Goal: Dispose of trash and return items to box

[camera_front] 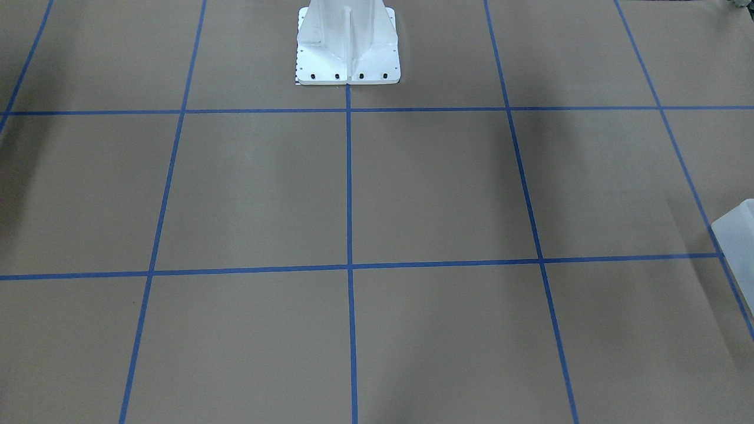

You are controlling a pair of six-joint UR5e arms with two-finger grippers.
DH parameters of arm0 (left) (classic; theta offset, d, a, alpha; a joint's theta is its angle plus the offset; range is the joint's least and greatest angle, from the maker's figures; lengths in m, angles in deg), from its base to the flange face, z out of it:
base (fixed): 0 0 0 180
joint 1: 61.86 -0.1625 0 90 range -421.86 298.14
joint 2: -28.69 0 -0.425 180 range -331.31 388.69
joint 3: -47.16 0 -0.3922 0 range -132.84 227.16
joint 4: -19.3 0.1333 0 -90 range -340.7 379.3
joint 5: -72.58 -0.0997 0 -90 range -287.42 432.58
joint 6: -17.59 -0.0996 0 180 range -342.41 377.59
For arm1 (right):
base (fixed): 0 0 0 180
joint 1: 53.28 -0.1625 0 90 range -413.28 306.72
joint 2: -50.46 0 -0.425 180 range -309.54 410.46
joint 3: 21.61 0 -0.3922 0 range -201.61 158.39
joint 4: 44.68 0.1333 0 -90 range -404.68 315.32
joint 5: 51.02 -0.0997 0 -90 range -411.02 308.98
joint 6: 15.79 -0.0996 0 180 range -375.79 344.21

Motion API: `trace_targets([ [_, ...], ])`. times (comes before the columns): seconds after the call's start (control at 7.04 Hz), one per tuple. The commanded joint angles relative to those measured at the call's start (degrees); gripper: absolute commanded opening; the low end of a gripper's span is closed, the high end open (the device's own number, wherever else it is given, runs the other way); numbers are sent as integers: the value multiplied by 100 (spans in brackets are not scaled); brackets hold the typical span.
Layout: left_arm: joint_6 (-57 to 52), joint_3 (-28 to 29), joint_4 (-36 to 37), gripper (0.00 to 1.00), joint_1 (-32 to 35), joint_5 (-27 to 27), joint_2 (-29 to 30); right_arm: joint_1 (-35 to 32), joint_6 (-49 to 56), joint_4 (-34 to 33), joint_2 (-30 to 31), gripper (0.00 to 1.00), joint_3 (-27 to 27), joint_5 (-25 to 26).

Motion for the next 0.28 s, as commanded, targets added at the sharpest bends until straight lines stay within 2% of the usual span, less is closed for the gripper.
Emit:
trace_targets([
  [0.0, 0, 0, 0, 99, 0, 0, 3, 23, -9, 0, 0, 100, 0, -26],
  [0.14, 0, -9, 0, 99, 0, 9, 3, 23, -9, 0, 0, 100, 0, -17],
])
